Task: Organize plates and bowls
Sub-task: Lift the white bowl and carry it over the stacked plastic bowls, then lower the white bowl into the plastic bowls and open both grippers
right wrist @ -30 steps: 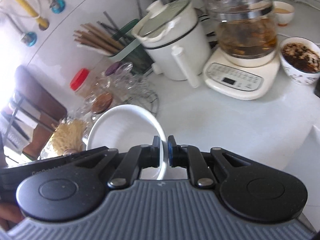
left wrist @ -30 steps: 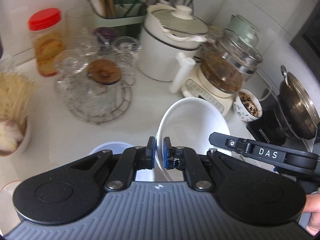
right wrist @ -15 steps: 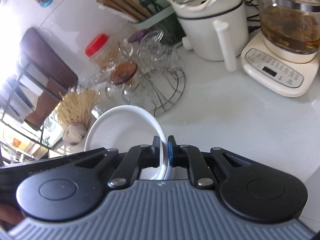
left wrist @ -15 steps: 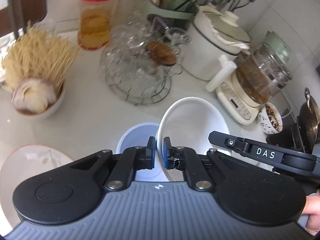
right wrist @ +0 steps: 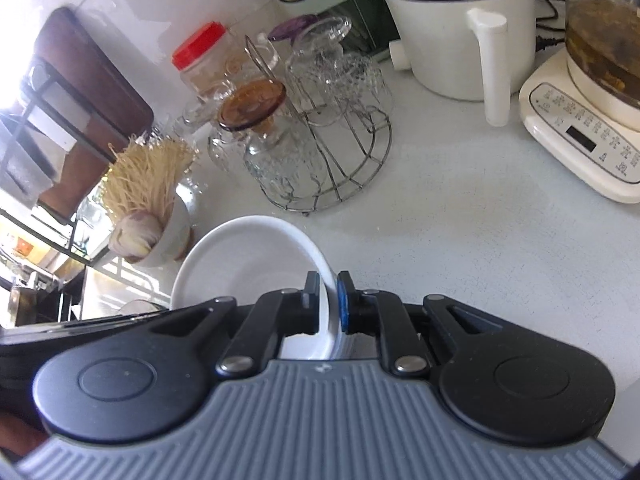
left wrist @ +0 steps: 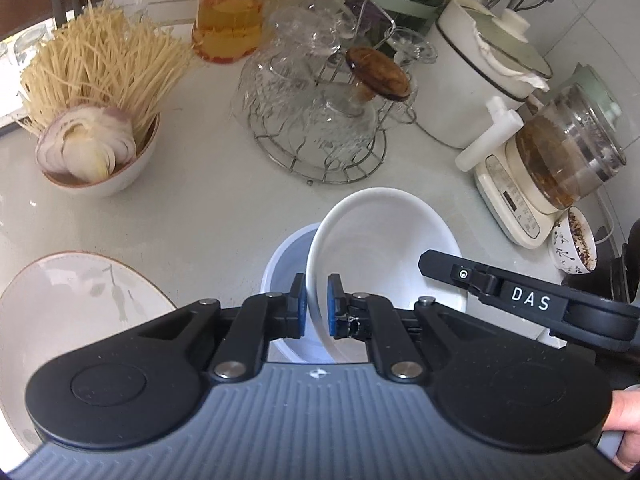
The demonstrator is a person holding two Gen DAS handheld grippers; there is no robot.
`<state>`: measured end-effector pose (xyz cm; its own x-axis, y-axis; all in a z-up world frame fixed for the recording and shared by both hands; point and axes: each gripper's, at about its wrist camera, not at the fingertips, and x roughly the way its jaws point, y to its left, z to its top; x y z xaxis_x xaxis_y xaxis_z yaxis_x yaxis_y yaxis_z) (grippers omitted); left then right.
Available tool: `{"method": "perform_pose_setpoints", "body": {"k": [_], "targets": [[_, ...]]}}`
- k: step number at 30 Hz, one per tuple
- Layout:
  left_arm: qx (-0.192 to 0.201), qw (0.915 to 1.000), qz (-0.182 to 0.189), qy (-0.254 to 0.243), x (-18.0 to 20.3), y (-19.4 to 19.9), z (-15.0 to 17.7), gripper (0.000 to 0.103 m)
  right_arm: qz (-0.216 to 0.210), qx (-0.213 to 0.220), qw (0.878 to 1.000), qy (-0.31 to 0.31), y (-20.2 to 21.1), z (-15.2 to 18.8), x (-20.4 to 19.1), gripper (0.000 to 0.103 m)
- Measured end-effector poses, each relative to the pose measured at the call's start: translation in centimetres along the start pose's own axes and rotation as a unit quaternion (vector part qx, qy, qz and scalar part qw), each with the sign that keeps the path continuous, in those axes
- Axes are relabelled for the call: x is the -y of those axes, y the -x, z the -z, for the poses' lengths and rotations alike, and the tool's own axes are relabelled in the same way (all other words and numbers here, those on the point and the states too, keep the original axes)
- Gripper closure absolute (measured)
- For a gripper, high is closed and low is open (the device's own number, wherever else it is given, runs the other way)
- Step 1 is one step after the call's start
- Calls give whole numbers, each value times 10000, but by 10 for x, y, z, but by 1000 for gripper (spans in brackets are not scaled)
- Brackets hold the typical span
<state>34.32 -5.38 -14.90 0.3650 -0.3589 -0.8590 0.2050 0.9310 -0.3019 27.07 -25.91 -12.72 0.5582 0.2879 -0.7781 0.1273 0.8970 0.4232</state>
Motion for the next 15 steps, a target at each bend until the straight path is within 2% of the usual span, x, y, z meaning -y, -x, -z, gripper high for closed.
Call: {"method": "perform_pose_setpoints", "body": {"k": [7,11,12,14,15], "targets": [[-148,9998,-97,24,-6,-5,5,93,-19,-235,9997,-31,-13,1,-2,89],[-204,9995,-237,47,-11,-6,8,93,-130,-230,9996,63,-16,1,-8,89],[-212,9993,-281,92,-13,-6,8,88,-153,-228,9996,60,-17,0,-8,87],[-187,9992,-305,178,-17,-3,6,66,-190,-204,9996,29,-16,0,-8,69],[-132,9992,-333,195,-18,0,6,50,-248,-167,9996,-6,-15,0,-8,54]]}}
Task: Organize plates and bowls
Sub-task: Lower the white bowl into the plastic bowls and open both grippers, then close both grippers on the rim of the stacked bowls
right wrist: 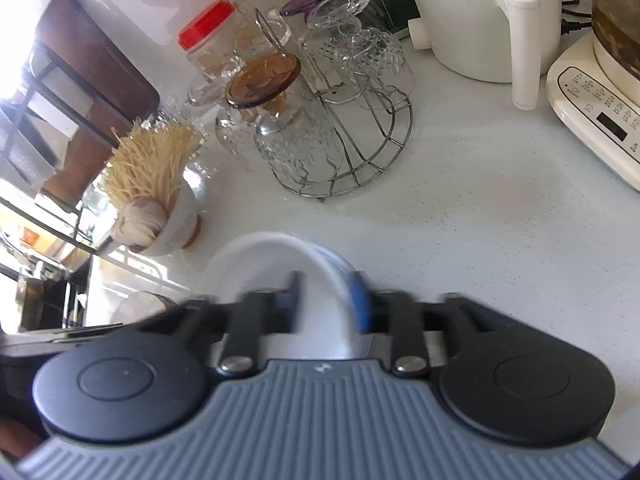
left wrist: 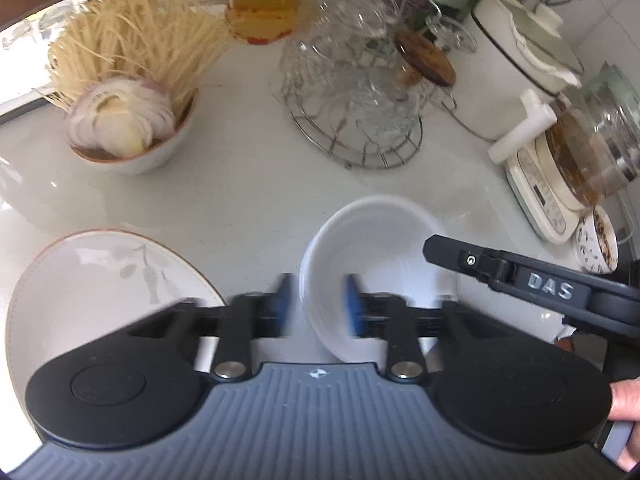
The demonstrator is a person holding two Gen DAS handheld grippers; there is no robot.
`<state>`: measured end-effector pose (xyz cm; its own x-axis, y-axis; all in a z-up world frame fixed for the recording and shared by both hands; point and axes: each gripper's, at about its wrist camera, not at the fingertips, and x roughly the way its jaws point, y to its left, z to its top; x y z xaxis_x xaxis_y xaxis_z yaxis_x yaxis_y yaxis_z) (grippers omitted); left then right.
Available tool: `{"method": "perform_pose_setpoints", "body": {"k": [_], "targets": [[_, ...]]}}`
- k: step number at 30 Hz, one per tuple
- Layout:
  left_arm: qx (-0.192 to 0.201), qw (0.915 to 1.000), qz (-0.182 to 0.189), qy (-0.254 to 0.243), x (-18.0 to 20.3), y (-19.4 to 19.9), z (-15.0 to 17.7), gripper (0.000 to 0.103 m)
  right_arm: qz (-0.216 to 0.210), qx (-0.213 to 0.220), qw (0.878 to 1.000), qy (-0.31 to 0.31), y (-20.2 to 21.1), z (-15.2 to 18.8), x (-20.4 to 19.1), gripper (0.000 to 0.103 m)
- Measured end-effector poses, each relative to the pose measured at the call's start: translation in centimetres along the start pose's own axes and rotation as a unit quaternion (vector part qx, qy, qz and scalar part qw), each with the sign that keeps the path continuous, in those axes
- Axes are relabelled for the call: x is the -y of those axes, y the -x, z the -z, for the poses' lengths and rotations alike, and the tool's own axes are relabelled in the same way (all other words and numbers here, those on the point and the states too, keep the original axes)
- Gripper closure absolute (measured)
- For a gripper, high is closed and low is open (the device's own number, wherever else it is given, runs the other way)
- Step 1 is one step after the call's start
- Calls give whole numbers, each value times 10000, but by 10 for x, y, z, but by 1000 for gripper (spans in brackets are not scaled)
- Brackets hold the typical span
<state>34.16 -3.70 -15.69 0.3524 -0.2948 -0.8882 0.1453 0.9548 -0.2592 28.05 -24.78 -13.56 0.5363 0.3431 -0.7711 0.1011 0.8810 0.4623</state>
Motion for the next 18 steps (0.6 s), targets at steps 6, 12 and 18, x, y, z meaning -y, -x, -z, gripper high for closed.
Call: {"method": "perform_pose_setpoints", "body": {"k": [6,12,18], "targets": [[27,9999,35,115,-6,0,-5,46,-26,288,9995,81,7,-3,-4,50],[-37,10000,27,88,-2,-7,-8,46,280,104,9989,-351,-3,-1,20,48],[-120,9999,-70,-70,6,-20,-8,46,-35,-152,9961,-872,-14,5,40,49]]}}
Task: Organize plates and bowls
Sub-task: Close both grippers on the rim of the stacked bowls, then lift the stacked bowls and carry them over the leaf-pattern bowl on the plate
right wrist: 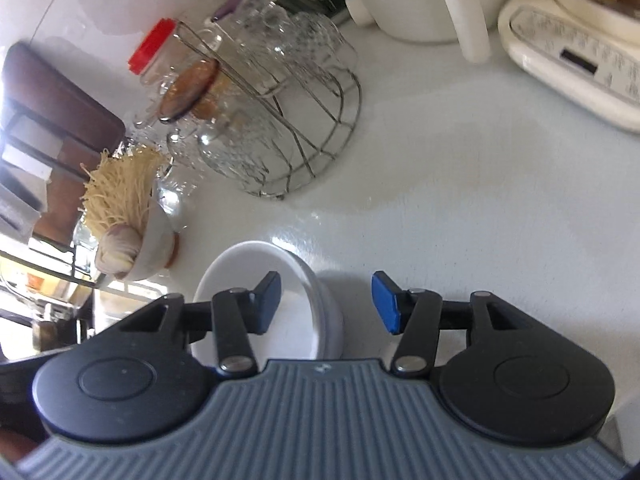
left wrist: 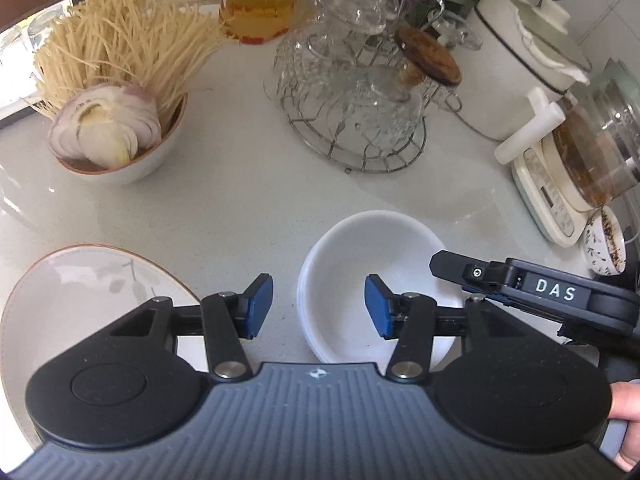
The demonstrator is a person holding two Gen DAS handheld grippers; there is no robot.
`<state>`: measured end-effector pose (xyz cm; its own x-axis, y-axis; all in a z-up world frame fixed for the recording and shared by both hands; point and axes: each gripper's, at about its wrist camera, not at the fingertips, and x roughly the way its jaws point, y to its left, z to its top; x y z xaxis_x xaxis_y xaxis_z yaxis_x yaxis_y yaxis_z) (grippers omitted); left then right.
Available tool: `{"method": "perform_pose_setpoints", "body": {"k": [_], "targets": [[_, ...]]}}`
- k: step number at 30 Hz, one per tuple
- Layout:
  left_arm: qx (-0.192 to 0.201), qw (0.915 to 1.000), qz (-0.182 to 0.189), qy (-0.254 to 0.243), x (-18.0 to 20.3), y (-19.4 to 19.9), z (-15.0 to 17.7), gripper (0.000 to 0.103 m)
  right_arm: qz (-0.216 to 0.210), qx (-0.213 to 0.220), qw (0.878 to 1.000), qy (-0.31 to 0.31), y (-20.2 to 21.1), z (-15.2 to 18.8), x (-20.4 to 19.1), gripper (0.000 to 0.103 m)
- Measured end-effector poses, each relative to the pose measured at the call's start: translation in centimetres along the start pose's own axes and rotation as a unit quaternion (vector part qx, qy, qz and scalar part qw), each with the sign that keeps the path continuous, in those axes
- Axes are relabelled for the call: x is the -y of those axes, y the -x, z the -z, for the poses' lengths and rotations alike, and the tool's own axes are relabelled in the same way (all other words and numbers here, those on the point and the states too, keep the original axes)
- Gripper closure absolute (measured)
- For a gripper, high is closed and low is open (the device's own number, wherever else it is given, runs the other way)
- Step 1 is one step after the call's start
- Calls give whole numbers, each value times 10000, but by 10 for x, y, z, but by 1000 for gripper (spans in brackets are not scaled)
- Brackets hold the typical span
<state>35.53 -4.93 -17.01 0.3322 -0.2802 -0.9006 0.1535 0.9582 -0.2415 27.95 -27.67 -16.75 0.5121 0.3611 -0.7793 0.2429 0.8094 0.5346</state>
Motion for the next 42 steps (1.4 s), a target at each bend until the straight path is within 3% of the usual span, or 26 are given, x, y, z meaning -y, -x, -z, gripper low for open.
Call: {"method": "perform_pose_setpoints", "body": {"k": [5,13,19,27,36,42], "targets": [[-142,9998,-14,160,-4,-11,3,47,-243,-245,9992,-182,-12,5,6,51],[-187,9997,130,119,1,-20,3,48,-373,-649,9961,-471,-29,10,17,75],[-217,9997,125,18,11,-32,-4,56,-384,-604,9963,-470,-28,9,18,77],[-556,9973,221,429,6,-53,-3,71,-366,-576,9964,-493,-27,6,24,80],[-422,9977,264,450,8,-49,-6,83,-214,-489,9976,-429,-23,5,25,81],[-263,9985,311,353,11,-38,-5,84,-147,-322,9990,-290,-14,5,20,81]]}}
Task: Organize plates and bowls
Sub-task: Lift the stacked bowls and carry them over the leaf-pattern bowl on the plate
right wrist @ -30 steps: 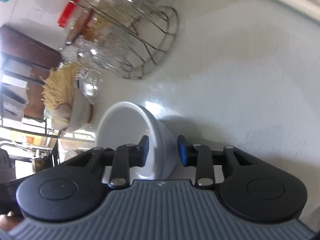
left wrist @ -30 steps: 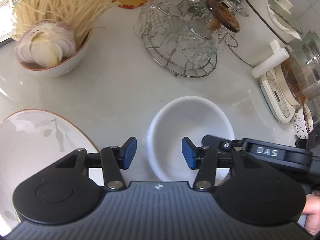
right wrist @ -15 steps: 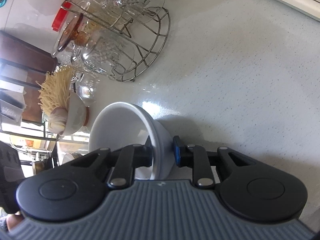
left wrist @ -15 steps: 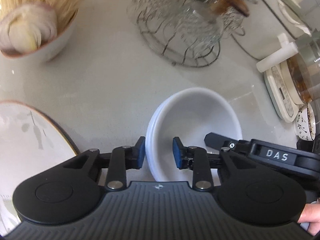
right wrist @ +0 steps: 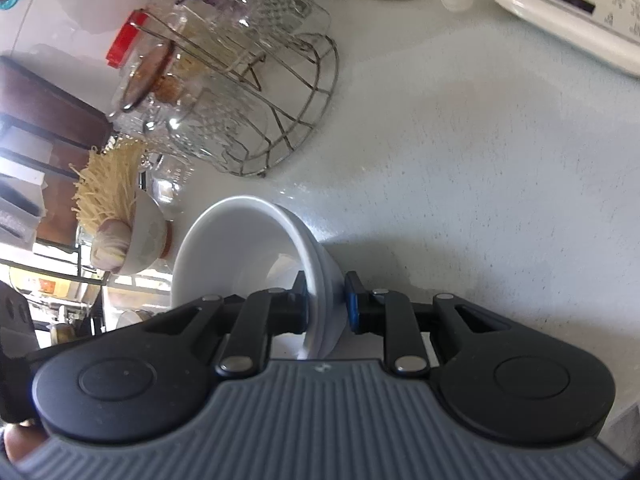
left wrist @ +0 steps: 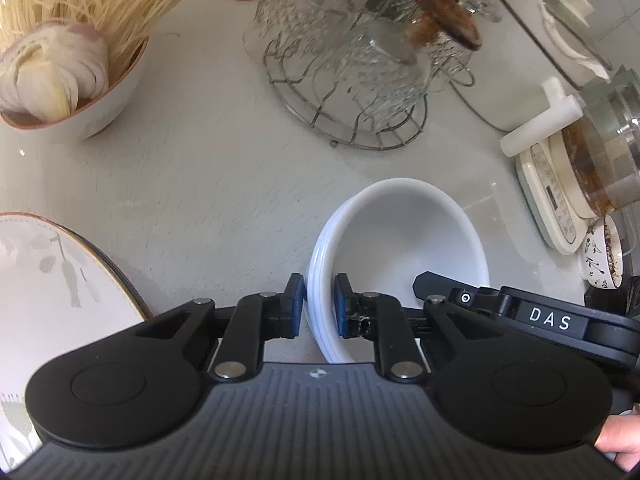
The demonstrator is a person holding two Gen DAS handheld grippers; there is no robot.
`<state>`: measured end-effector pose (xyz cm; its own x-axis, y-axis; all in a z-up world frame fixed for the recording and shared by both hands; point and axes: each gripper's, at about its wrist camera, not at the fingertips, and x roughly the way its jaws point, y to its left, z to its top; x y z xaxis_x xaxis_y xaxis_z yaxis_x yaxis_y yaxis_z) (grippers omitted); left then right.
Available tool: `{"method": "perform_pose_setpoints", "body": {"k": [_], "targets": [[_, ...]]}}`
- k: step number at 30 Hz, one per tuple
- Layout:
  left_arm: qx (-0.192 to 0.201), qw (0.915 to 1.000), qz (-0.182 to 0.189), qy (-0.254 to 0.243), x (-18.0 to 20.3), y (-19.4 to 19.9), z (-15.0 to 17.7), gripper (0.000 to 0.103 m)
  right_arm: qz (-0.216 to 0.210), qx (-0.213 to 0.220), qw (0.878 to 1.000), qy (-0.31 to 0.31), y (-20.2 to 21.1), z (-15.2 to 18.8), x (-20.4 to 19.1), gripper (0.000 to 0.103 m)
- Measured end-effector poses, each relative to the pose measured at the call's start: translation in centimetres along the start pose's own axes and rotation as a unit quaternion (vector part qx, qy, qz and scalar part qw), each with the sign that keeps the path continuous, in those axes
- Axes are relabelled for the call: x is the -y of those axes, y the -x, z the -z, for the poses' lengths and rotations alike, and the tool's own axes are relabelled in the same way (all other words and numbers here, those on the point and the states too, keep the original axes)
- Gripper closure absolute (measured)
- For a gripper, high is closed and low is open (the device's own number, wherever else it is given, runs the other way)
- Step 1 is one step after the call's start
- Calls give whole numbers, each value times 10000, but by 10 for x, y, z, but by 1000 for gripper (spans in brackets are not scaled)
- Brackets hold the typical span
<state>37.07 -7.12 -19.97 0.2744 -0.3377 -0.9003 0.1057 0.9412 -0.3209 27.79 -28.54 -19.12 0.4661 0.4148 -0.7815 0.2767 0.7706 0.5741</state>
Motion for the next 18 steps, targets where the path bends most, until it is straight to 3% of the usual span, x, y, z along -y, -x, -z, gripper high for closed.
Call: {"method": "perform_pose_setpoints", "body": {"k": [10,18], "targets": [[111,9995,288,72,-1,21,4,84,79,272,9992,284,21,2,-15,81],[466,9981,357,161,-9,50,17,83,61,306,9970,705,27,10,-35,81]]}}
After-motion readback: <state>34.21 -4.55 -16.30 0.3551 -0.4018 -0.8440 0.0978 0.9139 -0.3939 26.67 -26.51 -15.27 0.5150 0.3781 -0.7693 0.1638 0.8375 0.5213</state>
